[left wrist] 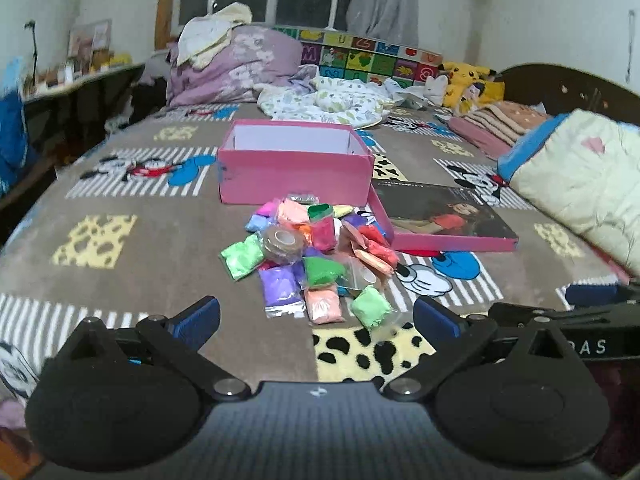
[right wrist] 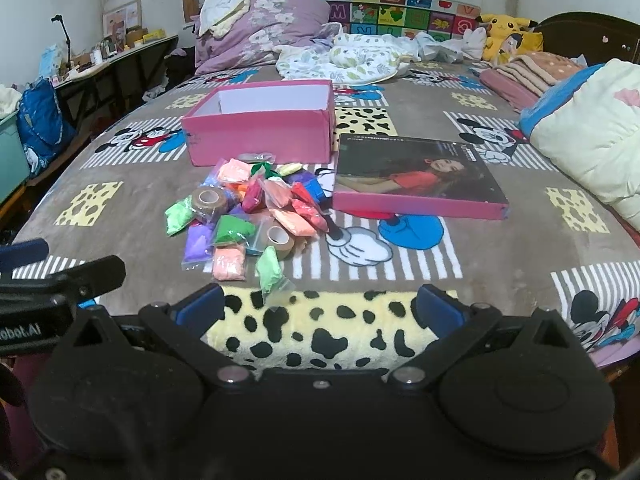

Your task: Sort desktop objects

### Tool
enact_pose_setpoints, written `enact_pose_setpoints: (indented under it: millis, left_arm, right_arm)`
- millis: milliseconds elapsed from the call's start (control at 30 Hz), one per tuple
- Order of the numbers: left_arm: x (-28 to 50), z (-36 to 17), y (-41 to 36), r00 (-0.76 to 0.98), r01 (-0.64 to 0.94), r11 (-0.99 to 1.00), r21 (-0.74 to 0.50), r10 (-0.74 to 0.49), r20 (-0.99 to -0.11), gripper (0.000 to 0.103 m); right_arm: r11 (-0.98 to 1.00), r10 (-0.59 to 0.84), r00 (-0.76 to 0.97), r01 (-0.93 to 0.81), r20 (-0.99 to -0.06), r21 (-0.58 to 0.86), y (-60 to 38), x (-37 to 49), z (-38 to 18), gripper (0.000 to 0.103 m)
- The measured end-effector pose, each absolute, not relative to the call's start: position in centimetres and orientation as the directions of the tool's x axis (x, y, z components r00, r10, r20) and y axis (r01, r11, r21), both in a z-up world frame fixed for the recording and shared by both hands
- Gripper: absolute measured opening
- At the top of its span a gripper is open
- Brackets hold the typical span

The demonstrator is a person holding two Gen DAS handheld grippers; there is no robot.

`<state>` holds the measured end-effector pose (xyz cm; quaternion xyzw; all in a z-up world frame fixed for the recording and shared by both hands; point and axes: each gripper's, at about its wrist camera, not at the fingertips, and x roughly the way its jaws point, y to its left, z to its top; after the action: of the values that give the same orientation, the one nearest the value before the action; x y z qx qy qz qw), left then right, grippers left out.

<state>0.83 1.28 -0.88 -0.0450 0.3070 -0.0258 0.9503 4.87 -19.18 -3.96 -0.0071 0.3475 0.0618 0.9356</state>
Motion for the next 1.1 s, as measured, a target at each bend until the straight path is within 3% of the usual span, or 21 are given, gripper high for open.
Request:
enact_pose_setpoints:
  millis: [1100]
  left_arm:
    - [1.3,-0.87,1.43,0.818,0.087,0.992,-0.089,-0.123,-0.563,0.103]
  right_arm:
    - [0.991,0.116,0.742,-0.13,-0.66,0.027,-19.11,5.51,-4.37,0.103]
